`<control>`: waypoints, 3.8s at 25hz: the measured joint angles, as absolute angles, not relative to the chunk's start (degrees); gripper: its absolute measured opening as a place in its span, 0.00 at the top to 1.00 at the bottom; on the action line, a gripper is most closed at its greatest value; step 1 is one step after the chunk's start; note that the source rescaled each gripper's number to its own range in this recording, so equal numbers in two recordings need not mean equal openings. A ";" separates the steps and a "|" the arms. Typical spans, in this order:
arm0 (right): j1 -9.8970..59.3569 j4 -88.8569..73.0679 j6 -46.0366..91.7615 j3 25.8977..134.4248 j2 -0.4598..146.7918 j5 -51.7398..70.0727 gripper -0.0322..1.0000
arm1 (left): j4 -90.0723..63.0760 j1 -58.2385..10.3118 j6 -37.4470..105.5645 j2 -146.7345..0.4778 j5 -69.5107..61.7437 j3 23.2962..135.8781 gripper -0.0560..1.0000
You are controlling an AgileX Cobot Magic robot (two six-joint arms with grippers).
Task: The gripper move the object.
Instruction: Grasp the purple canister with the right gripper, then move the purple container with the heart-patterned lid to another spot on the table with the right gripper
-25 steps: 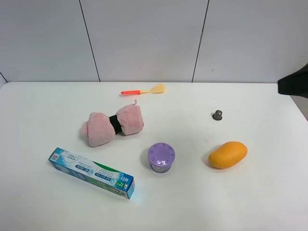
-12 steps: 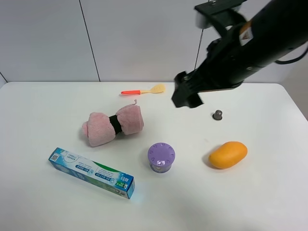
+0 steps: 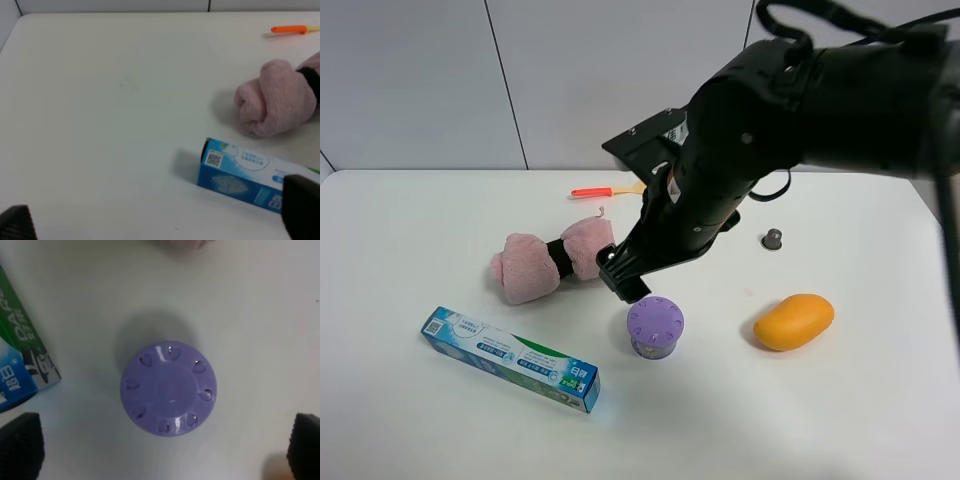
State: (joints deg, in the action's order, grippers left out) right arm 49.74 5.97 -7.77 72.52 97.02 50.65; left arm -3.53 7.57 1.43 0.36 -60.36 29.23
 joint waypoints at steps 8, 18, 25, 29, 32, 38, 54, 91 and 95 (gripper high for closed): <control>49.94 6.02 -7.79 72.52 101.77 49.84 0.06 | -3.53 7.57 1.43 0.36 -60.36 29.23 0.00; 49.94 6.08 -8.85 72.56 106.14 46.13 0.06 | -3.53 7.57 1.43 0.36 -60.36 29.23 0.00; 49.94 6.20 -9.66 72.56 110.92 45.86 0.06 | -3.53 7.57 1.43 0.36 -60.36 29.23 0.00; 49.03 6.25 -9.72 72.56 111.45 46.11 0.06 | -3.53 7.57 1.43 0.36 -60.36 29.23 0.00; 47.70 6.38 -10.70 72.56 111.52 47.36 0.06 | -3.53 7.57 1.43 0.36 -60.36 29.23 0.00; 47.13 6.59 -11.55 72.56 111.81 46.91 0.06 | -3.53 7.57 1.43 0.36 -60.36 29.23 0.00; 47.13 4.58 -11.62 72.56 116.30 45.62 0.06 | -3.53 7.57 1.42 0.36 -60.36 29.23 0.00; 39.42 10.46 -17.56 72.56 93.36 60.77 0.96 | -3.48 7.57 1.43 0.36 -60.36 29.23 0.00; 31.09 12.13 -17.60 72.56 93.30 60.56 0.96 | -3.48 7.57 1.43 0.36 -60.36 29.23 0.00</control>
